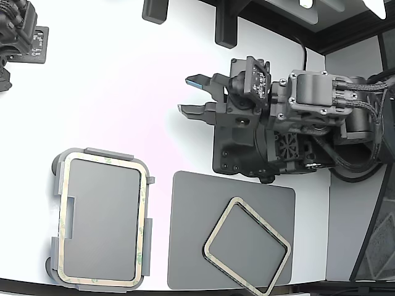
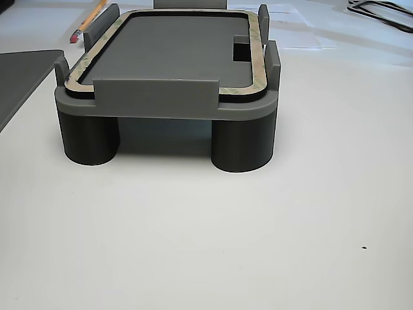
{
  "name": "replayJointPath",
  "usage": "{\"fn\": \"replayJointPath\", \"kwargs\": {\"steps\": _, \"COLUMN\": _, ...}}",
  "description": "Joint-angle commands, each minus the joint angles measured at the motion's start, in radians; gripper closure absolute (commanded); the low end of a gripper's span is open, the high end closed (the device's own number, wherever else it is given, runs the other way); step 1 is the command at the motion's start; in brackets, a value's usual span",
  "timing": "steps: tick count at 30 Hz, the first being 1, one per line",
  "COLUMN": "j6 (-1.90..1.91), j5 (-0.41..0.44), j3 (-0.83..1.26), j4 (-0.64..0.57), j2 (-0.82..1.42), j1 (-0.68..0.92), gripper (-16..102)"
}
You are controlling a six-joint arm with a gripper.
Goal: Move top rectangular frame to the holder.
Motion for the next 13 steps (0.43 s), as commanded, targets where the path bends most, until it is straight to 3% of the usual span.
{"fn": "replayJointPath", "kwargs": {"steps": 1, "j6": 0.006, "j5": 0.012, "j3": -0.021, "j4": -0.003, "j2": 0.035, "j1": -0.017, "gripper": -14}}
{"fn": "replayJointPath", "kwargs": {"steps": 3, "j6": 0.025, "j5": 0.044, "j3": -0.018, "j4": 0.005, "j2": 0.046, "j1": -0.017, "gripper": -14}}
{"fn": "replayJointPath", "kwargs": {"steps": 13, "j6": 0.025, "j5": 0.044, "j3": -0.018, "j4": 0.003, "j2": 0.046, "j1": -0.017, "gripper": -14}}
